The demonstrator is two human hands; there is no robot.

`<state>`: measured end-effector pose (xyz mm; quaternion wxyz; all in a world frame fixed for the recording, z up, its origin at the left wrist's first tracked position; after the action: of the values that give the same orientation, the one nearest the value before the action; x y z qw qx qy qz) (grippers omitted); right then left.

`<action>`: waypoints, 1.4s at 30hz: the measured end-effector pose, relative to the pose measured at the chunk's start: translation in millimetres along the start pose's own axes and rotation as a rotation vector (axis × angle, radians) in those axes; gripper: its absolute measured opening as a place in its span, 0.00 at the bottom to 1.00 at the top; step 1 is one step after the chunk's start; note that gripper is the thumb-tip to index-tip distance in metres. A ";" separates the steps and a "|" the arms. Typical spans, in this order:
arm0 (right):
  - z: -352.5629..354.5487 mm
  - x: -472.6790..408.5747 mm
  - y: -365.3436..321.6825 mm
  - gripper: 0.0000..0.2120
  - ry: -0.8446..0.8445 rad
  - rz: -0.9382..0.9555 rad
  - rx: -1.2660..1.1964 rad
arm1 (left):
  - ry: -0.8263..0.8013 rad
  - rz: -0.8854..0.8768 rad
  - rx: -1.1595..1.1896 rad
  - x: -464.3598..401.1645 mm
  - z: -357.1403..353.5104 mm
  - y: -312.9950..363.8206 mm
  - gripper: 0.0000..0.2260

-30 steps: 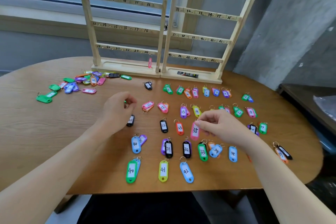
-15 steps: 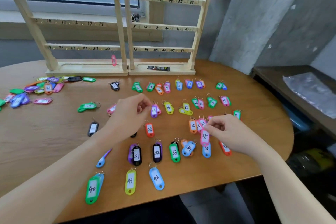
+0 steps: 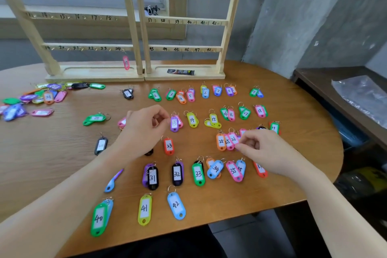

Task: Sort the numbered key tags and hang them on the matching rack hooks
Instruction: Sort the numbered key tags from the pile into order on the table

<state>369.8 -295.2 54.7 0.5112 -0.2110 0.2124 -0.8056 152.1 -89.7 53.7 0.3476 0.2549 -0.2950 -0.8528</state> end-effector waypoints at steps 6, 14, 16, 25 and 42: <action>-2.9 -20.9 -34.9 0.10 0.026 0.055 -0.062 | 0.080 0.039 -0.008 4.4 33.1 -31.9 0.11; -47.6 -90.7 -132.1 0.09 -0.083 0.200 -0.057 | 0.192 0.225 0.072 32.3 97.3 -127.5 0.12; -64.9 -107.8 -160.6 0.10 -0.148 0.242 -0.014 | 0.225 0.283 0.072 42.1 114.3 -149.4 0.11; -129.7 -166.6 -262.8 0.08 -0.264 0.366 0.087 | 0.322 0.404 -0.055 68.6 183.0 -220.1 0.08; -219.3 -273.2 -368.5 0.17 -0.058 0.753 0.666 | 0.472 0.124 -0.126 1.2 205.3 -247.4 0.15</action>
<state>83.2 124.8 46.8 0.8117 0.0327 -0.0090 -0.5830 -89.5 120.9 28.0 0.4737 0.4062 -0.1671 -0.7634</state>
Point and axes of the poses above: each hand's wrist, its own x-axis away from the middle knuckle, its own z-axis out of the back of the hand, y = z × x, the point moved 5 cm from there along -x, towards the middle knuckle, and after that the axes turned 2 degrees about -y, right-handed, at the moved point
